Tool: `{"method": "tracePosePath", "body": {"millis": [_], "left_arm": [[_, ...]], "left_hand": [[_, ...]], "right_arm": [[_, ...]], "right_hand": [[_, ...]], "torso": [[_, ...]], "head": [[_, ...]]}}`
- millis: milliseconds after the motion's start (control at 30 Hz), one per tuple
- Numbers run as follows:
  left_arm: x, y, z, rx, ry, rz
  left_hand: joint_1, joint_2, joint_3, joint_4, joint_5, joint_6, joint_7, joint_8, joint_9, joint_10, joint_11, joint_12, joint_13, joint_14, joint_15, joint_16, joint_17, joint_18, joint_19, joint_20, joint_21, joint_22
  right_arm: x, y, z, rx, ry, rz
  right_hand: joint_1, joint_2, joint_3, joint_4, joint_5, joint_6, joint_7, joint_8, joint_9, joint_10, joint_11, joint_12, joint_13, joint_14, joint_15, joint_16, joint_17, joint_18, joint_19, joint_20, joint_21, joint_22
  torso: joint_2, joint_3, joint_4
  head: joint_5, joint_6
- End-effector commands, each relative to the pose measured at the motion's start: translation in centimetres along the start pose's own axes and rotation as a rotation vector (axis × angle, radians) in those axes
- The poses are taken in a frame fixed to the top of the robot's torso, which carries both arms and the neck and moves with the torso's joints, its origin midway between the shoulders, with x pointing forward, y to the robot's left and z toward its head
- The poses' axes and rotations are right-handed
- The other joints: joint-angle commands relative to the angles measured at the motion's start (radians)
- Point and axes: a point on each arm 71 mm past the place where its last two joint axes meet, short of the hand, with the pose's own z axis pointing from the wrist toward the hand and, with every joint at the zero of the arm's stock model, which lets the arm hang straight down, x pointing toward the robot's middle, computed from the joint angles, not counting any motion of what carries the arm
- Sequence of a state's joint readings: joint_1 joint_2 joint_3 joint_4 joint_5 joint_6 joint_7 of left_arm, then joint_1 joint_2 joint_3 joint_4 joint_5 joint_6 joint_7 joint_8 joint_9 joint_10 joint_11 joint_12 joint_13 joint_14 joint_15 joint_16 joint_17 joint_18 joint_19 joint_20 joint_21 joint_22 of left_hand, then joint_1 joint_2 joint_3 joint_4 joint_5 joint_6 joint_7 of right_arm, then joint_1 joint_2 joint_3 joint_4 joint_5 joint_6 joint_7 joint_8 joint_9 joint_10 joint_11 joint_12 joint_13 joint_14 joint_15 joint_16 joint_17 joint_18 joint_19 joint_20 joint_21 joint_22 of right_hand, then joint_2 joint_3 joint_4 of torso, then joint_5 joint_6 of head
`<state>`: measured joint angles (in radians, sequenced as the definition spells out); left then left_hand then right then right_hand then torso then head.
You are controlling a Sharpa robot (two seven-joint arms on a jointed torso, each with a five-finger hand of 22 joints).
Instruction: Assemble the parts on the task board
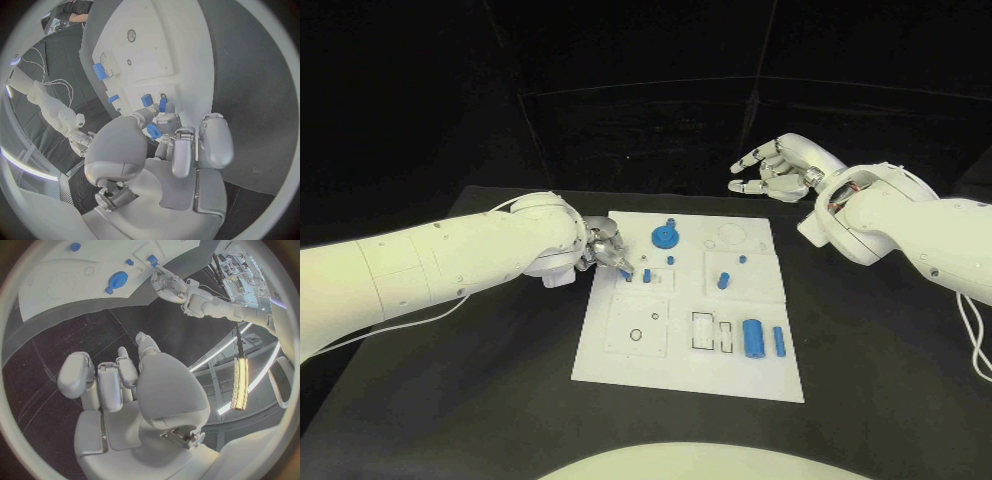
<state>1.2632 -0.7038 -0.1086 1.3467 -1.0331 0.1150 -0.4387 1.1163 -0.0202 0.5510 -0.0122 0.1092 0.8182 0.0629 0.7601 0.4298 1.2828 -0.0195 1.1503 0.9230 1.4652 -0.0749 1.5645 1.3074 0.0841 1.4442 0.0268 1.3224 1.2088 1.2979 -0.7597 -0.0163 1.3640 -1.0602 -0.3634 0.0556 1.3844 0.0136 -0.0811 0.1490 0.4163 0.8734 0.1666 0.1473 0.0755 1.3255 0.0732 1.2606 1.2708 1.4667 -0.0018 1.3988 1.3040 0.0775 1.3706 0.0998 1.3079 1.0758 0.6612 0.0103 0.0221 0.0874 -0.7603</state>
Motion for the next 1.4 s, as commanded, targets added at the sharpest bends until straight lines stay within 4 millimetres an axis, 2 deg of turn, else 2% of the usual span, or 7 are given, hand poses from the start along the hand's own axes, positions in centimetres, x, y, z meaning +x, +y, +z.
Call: {"method": "tracePosePath", "body": {"millis": [33,1000,1267,1333,1400], "left_arm": [[0.21,-0.03,-0.01,-0.006,0.024,0.015],[0.43,-0.27,0.23,-0.006,0.032,0.003],[0.58,-0.23,0.2,-0.012,0.046,0.01],[0.61,-0.21,0.18,-0.013,0.049,0.011],[0.63,-0.17,0.17,-0.014,0.05,0.011]], "left_hand": [[0.002,0.005,0.13,-0.126,0.003,0.005,-0.002,0.004,0.001,0.007,0.002,0.005,0.0,0.106,-0.005,0.006,0.263,-0.007,0.008,0.001,0.003,-0.001],[-0.001,0.004,0.135,-0.125,0.004,0.006,-0.002,0.004,0.0,0.007,0.002,0.004,-0.001,0.106,-0.005,0.006,0.263,-0.007,0.008,0.001,0.002,-0.002],[-0.002,0.004,0.136,-0.125,0.004,0.006,-0.002,0.005,0.0,0.007,0.002,0.004,-0.002,0.106,-0.005,0.006,0.263,-0.007,0.008,0.0,0.002,-0.002],[-0.009,-0.002,0.145,-0.125,0.021,0.008,-0.003,0.007,0.001,0.009,0.001,0.003,-0.002,0.106,-0.006,0.006,0.263,-0.007,0.008,0.0,0.002,-0.002],[-0.02,-0.012,0.155,-0.125,0.063,0.012,-0.005,0.013,0.002,0.012,0.0,0.003,-0.001,0.106,-0.007,0.006,0.263,-0.007,0.008,-0.001,0.002,-0.001]], "right_arm": [[-0.1,0.1,0.04,-0.006,0.002,-0.003],[0.05,0.11,0.16,-0.005,0.015,-0.002],[0.05,0.08,0.18,-0.004,0.016,-0.002],[0.05,0.07,0.18,-0.004,0.017,-0.003],[0.06,0.06,0.19,-0.003,0.017,-0.003]], "right_hand": [[0.003,0.002,-0.008,0.001,0.005,-0.005,-0.001,0.006,0.0,-0.006,0.002,-0.004,-0.001,0.045,-0.005,-0.004,-0.001,0.017,-0.005,-0.003,-0.007,-0.001],[0.002,0.002,-0.009,0.003,0.007,-0.003,-0.002,0.007,0.0,-0.004,0.002,-0.001,0.001,0.045,-0.005,-0.004,-0.001,0.017,-0.005,-0.003,-0.007,0.0],[0.002,0.002,-0.009,0.003,0.007,-0.003,-0.002,0.007,0.0,-0.004,0.002,-0.001,0.001,0.045,-0.005,-0.004,-0.001,0.017,-0.005,-0.003,-0.007,0.0],[0.002,0.002,-0.009,0.003,0.007,-0.003,-0.002,0.007,0.0,-0.004,0.002,-0.001,0.001,0.045,-0.005,-0.004,-0.001,0.017,-0.005,-0.003,-0.007,0.0],[0.002,0.002,-0.009,0.003,0.007,-0.003,-0.002,0.007,0.0,-0.004,0.002,-0.001,0.001,0.045,-0.005,-0.004,-0.001,0.017,-0.005,-0.003,-0.007,0.0]], "torso": [[0.0,-0.0002,0.0009],[0.0,0.0006,-0.0005],[0.0,-0.0004,0.0012],[0.001,-0.0005,0.0016],[0.001,-0.0004,0.0017]], "head": [[0.001,-0.001],[0.002,-0.007],[0.0,-0.009],[0.0,-0.009],[0.0,-0.008]]}}
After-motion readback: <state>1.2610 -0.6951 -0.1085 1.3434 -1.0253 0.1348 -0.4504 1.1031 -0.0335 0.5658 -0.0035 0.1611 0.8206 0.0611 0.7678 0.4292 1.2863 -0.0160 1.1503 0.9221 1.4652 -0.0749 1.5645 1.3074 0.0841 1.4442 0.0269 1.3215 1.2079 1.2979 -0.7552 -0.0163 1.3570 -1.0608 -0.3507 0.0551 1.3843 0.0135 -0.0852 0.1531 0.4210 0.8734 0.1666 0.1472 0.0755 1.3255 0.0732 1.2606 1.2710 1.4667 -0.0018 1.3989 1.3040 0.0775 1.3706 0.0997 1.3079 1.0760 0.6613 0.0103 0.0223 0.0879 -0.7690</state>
